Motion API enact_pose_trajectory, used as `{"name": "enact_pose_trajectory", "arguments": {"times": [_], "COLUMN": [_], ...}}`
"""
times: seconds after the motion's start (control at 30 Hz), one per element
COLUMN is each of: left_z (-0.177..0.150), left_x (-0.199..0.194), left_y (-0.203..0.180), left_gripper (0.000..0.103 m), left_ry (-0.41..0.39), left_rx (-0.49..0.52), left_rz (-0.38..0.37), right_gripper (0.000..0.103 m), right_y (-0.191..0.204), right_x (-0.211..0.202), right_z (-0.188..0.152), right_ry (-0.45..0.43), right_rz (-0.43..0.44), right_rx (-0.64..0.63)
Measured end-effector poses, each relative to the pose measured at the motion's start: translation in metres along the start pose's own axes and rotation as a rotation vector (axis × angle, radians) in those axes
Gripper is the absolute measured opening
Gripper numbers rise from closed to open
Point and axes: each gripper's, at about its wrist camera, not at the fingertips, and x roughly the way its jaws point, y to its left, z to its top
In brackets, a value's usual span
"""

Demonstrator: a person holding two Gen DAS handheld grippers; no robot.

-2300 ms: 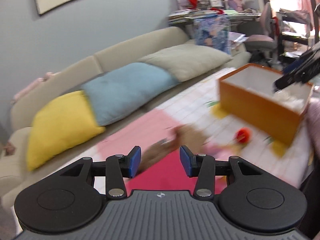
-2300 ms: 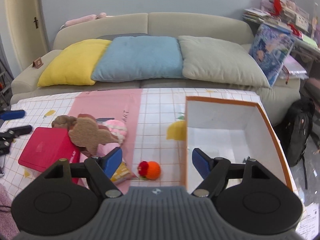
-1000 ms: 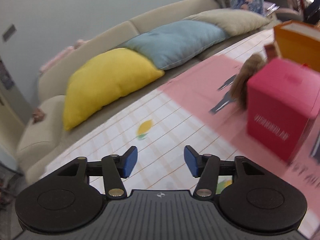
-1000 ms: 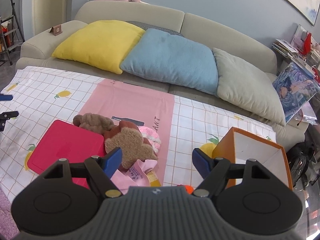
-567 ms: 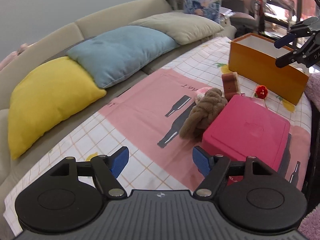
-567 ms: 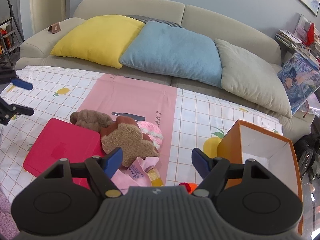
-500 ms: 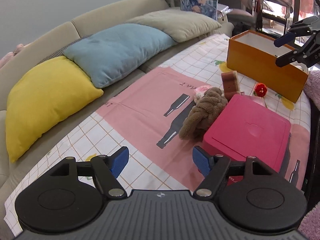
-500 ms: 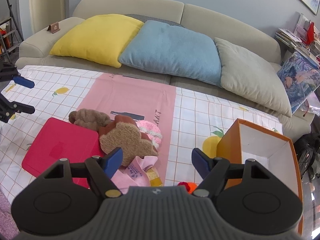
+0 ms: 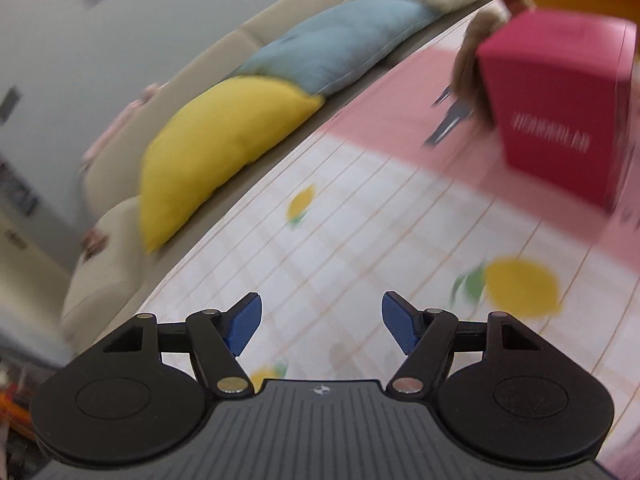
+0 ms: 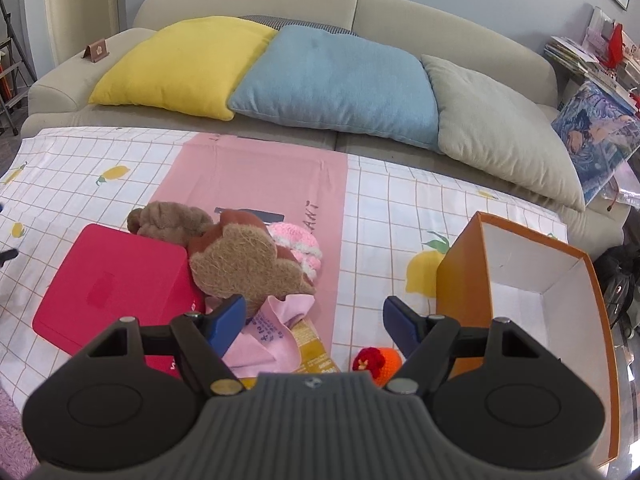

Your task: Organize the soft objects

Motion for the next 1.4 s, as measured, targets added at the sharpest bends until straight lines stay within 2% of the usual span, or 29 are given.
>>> {"name": "enact_pose_trajectory", "arguments": {"times": [0.13,0.2,0.23,0.27,0.37,0.43,0.53,0.67,0.8,0.87,0.93,1.03,1.27,1.4], "left_z": [-0.017,-0.021,-0.022,-0.022,-0.018,-0.009,0.009,0.027,0.048,0.062,0.075,0.095,0.154,0.184], "left_x": [0.004,0.006,0.008,0.008,0.000,-0.006,-0.012,-0.014,-0.018,-0.018,-0.014,-0.010,0.006,0.020], "left_y": [-0.004,-0.003,0.000,0.003,0.012,0.027,0.051,0.061,0.045,0.035,0.025,0.017,0.019,0.011], "left_gripper": [0.078,0.077,0.073,0.072,0.072,0.072,0.072,0.072,0.077,0.082,0.082,0.082,0.082,0.082], "left_ry": [0.031,0.041,0.049,0.049,0.010,-0.022,-0.056,-0.071,-0.117,-0.133,-0.135,-0.149,-0.139,-0.094], "left_rx": [0.007,-0.005,-0.015,-0.025,-0.027,-0.063,-0.142,-0.149,-0.105,-0.091,-0.092,-0.090,-0.143,-0.130], "left_rz": [0.069,0.073,0.070,0.068,0.126,0.162,0.148,0.111,0.025,-0.072,-0.170,-0.276,-0.511,-0.613], "right_gripper": [0.075,0.075,0.075,0.075,0.075,0.075,0.075,0.075,0.075,0.075,0.074,0.072,0.067,0.066], "right_y": [0.011,0.016,0.019,0.021,0.024,0.024,0.023,0.023,0.020,0.019,0.019,0.015,0.008,0.002], "right_x": [-0.002,-0.004,-0.005,-0.007,-0.011,-0.013,-0.012,-0.016,-0.014,-0.011,-0.008,-0.003,0.011,0.019], "right_z": [0.003,0.003,0.004,0.004,0.003,0.003,0.003,0.002,0.001,0.000,0.000,0.000,0.001,0.003], "right_ry": [-0.011,-0.016,-0.018,-0.022,-0.034,-0.037,-0.032,-0.042,-0.043,-0.039,-0.031,-0.019,0.008,0.022], "right_rz": [0.001,0.003,0.001,-0.003,-0.013,-0.018,-0.025,-0.019,-0.012,-0.002,0.012,0.027,0.060,0.092], "right_rx": [-0.029,-0.050,-0.062,-0.074,-0.090,-0.091,-0.082,-0.086,-0.077,-0.078,-0.078,-0.066,-0.045,-0.028]}}
